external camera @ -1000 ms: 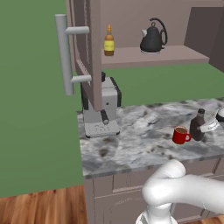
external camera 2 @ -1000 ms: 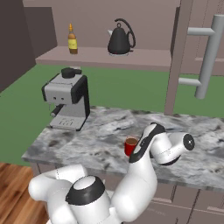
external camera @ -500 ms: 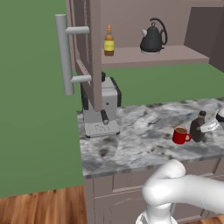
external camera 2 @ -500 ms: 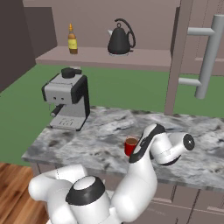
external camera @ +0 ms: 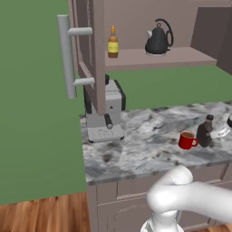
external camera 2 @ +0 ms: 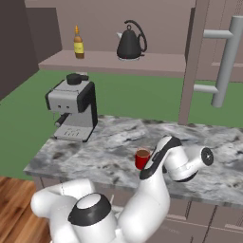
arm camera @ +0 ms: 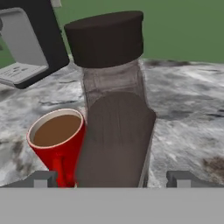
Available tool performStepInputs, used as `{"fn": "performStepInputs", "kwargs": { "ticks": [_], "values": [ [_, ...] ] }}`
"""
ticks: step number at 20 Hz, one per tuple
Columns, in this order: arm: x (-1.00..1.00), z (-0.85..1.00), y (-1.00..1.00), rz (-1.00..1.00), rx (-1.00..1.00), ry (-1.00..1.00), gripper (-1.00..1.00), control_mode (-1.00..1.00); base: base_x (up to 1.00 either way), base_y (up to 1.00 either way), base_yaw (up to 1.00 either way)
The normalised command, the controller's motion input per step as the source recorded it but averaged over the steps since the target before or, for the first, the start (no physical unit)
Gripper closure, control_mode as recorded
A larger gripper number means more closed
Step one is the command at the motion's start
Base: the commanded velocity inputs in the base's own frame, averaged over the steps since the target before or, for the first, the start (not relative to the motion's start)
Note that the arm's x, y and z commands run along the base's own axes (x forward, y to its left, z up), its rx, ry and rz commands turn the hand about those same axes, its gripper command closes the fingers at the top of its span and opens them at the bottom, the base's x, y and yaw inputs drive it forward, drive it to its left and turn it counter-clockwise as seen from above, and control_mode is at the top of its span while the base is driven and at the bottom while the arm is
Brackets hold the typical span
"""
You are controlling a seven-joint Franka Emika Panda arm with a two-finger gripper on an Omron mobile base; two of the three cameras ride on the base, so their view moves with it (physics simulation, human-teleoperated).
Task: Pick the syrup bottle and honey bottle from the cabinet and place them next to the mug.
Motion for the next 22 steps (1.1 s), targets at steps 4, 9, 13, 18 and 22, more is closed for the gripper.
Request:
{"fn": "performStepInputs", "kwargs": {
  "ticks": [4,9,13,18,22],
  "values": [
    [-0.36,0.01,0.06,0.00,0.00,-0.06,-1.00,-1.00,0.00,0.00,0.00],
    [-0.30,0.09,0.12,0.00,0.00,-0.08,-1.00,-1.00,0.00,0.00,0.00],
    [-0.38,0.13,0.23,0.00,0.00,-0.04,-1.00,-1.00,0.00,0.00,0.00],
    [-0.41,0.30,0.35,0.00,0.00,-0.03,-1.00,-1.00,0.00,0.00,0.00],
    [-0.34,0.49,0.41,0.00,0.00,-0.02,-1.00,-1.00,0.00,0.00,0.00]
  ]
}}
